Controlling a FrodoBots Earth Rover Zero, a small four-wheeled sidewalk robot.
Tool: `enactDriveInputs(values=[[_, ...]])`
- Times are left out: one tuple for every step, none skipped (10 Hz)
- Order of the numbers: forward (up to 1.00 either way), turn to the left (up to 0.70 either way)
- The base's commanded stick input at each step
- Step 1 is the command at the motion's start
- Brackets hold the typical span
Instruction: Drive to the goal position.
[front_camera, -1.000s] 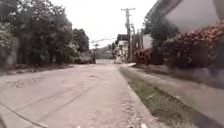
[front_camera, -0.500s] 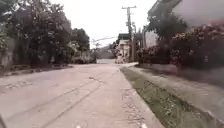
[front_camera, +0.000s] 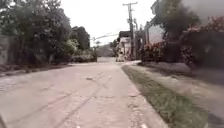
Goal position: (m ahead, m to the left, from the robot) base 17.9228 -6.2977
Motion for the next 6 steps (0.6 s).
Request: enactDriveInputs(values=[[1.0,0.0],[1.0,0.0],[1.0,0.0],[1.0,-0.17],[1.0,-0.3],[1.0,-0.16]])
